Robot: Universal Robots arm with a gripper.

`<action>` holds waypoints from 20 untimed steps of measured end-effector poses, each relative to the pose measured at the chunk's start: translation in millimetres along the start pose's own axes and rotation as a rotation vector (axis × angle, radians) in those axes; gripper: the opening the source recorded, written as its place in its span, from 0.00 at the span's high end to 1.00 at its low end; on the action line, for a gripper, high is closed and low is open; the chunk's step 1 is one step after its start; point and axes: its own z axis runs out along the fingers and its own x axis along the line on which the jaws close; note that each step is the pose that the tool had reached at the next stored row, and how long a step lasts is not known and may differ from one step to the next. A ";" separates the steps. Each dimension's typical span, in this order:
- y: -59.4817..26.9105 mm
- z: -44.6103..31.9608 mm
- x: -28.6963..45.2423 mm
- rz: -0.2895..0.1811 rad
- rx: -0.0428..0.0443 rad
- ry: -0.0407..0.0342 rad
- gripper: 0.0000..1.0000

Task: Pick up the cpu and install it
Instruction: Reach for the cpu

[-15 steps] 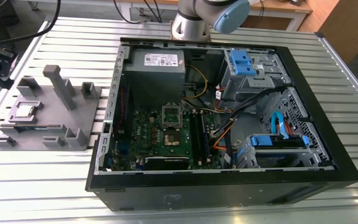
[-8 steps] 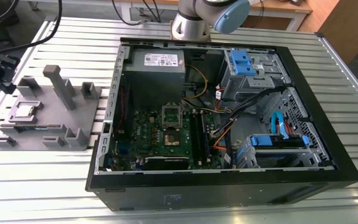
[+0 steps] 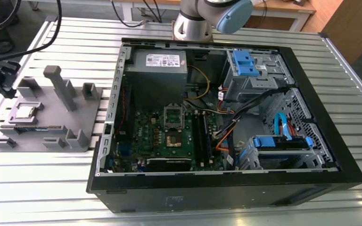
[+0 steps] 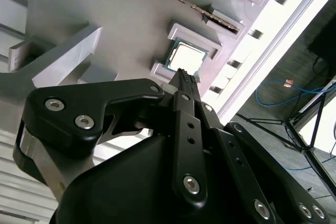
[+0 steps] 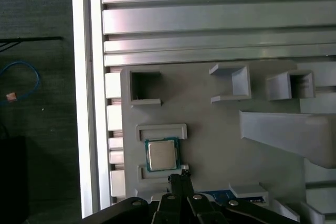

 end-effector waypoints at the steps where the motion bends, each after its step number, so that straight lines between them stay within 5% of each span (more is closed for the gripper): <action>1: -0.1 1.8 0.6 0.000 0.0000 0.0000 0.89; 20: -1.9 30.3 8.1 0.000 -0.0001 0.0000 0.89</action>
